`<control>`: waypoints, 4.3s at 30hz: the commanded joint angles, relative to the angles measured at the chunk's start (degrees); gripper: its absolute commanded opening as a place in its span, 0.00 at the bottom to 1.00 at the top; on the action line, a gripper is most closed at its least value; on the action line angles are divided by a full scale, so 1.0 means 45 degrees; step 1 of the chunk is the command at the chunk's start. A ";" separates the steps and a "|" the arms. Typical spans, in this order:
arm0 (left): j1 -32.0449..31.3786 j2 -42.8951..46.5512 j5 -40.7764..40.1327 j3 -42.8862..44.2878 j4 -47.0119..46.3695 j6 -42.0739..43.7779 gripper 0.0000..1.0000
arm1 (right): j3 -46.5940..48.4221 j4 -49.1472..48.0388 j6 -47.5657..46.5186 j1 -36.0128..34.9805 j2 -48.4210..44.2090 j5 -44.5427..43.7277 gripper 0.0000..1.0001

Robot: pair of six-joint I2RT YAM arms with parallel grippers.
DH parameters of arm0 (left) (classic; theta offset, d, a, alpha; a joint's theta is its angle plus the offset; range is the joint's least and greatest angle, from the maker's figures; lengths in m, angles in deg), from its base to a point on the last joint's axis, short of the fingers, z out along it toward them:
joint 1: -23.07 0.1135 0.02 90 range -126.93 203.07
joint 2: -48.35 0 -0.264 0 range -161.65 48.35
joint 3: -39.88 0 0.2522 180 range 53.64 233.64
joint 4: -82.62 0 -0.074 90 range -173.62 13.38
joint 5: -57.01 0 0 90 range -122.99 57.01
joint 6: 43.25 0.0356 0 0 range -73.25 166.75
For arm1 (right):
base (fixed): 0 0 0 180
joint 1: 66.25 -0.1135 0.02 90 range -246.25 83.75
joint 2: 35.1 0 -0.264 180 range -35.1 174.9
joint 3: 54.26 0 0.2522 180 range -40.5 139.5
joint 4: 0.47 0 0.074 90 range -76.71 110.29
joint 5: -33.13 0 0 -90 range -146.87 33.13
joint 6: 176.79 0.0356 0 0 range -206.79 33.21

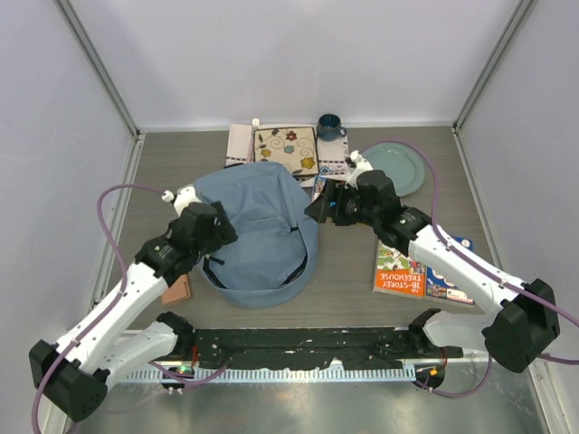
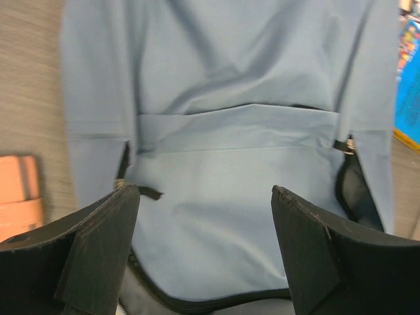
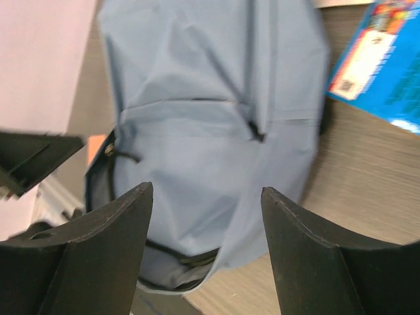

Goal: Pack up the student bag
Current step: Adjust the student bag at the center of the board, then pick up the book from the center of the board.

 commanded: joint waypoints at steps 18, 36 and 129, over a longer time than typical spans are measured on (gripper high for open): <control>-0.1078 -0.3059 0.6252 0.0554 -0.1806 0.2894 0.80 | -0.5572 -0.2085 0.2044 -0.4242 0.1541 -0.0658 0.48; -0.4653 -0.7061 0.7698 0.1764 -0.4502 0.3149 0.81 | -0.7038 -0.3531 0.5091 -0.4242 0.0060 -0.3803 0.54; -0.3423 -0.9718 0.5984 0.7545 -0.5735 0.2484 1.00 | -0.3780 0.2505 -0.0161 0.6754 -0.2812 -0.2495 0.91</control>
